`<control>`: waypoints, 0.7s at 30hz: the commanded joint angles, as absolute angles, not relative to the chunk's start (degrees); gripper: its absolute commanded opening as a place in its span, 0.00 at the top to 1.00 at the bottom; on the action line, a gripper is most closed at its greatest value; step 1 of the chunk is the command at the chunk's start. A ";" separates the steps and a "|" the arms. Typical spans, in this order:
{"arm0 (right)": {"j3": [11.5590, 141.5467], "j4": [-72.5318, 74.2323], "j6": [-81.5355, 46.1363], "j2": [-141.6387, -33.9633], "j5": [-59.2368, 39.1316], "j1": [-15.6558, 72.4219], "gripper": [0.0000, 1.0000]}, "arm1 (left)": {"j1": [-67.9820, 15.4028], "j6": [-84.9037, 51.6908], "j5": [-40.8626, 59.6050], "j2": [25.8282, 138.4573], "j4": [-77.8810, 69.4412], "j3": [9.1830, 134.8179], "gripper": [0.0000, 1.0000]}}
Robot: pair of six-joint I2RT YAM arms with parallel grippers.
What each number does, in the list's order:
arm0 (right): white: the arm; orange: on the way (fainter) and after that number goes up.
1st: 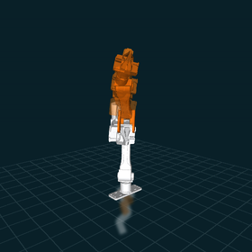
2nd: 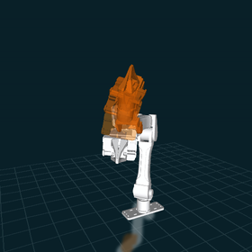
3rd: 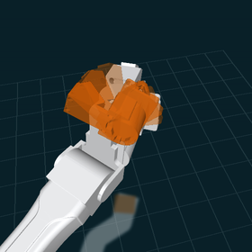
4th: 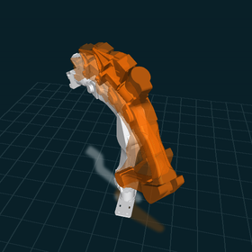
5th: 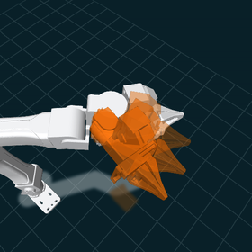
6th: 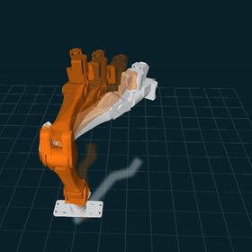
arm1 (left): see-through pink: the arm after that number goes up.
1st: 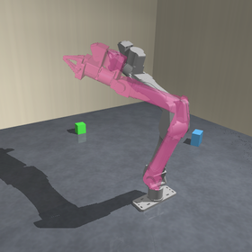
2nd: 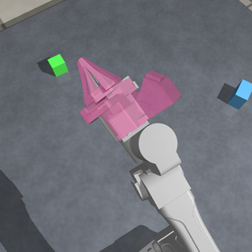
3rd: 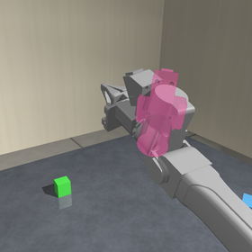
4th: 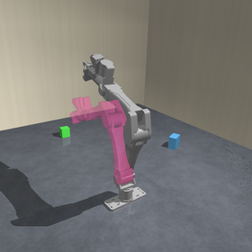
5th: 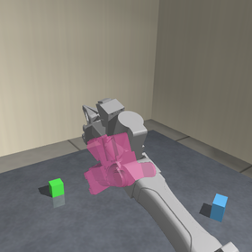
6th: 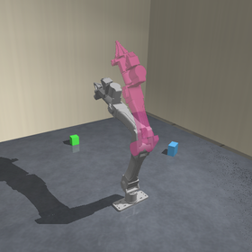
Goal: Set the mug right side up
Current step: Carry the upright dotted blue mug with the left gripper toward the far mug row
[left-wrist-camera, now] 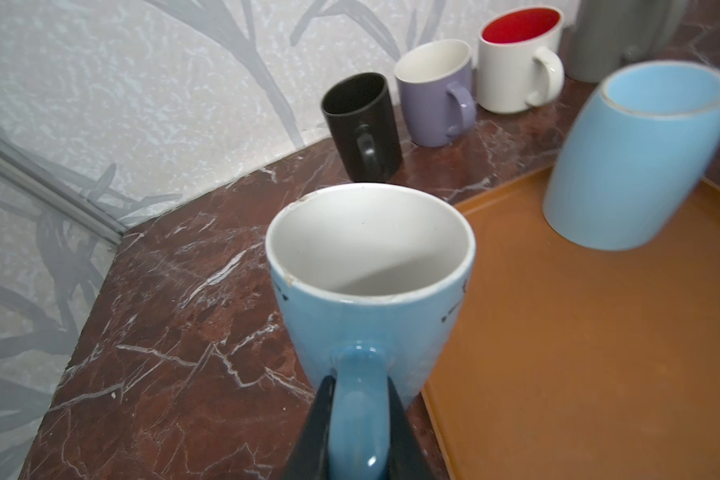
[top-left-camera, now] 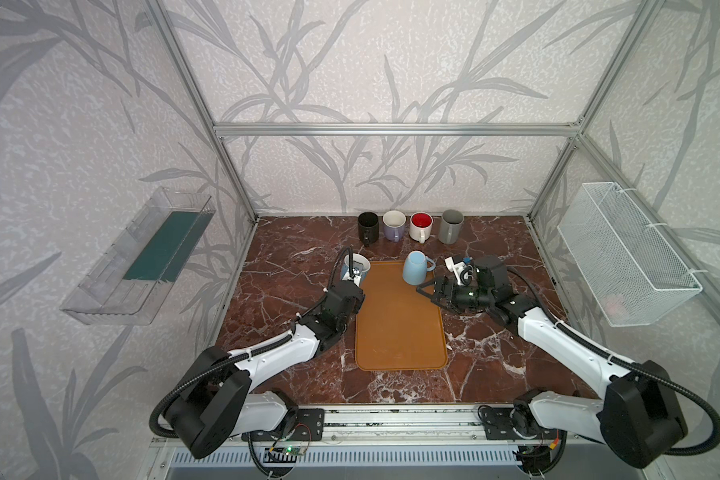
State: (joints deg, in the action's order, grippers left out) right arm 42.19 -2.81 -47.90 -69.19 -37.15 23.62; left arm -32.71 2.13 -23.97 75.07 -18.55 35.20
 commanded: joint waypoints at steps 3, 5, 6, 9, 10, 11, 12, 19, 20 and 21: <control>40.02 -5.15 -45.19 -64.58 -34.36 23.29 0.08 | -26.42 -3.92 -21.46 78.49 -25.49 39.44 1.00; 39.27 -5.45 -44.94 -62.88 -33.35 23.20 0.08 | -24.15 -5.25 -20.23 81.05 -27.37 40.70 1.00; 38.95 -5.74 -44.78 -61.99 -32.69 23.20 0.08 | -22.92 -5.80 -19.61 82.67 -28.58 41.41 1.00; 38.26 -6.99 -44.06 -59.73 -31.11 23.20 0.08 | -20.67 -7.21 -17.70 87.51 -32.64 43.38 1.00; 38.07 -7.47 -43.88 -59.11 -30.65 23.20 0.08 | -19.98 -7.64 -17.05 89.25 -33.81 44.26 1.00; 37.96 -7.78 -43.73 -58.62 -30.31 23.20 0.08 | -19.58 -7.80 -16.61 90.76 -34.68 45.23 1.00; 37.84 -8.21 -43.65 -58.17 -30.04 23.14 0.08 | -19.19 -8.11 -16.31 92.40 -35.13 46.55 1.00; 37.09 -9.62 -43.76 -56.61 -29.01 23.03 0.07 | -16.77 -10.44 -15.20 103.03 -36.00 56.53 1.00; 37.03 -9.75 -43.86 -56.44 -28.83 23.03 0.07 | -16.38 -10.74 -15.45 104.35 -36.17 57.72 1.00; 36.92 -10.05 -43.86 -56.22 -28.75 23.03 0.08 | -16.06 -11.14 -15.55 105.39 -36.42 58.58 1.00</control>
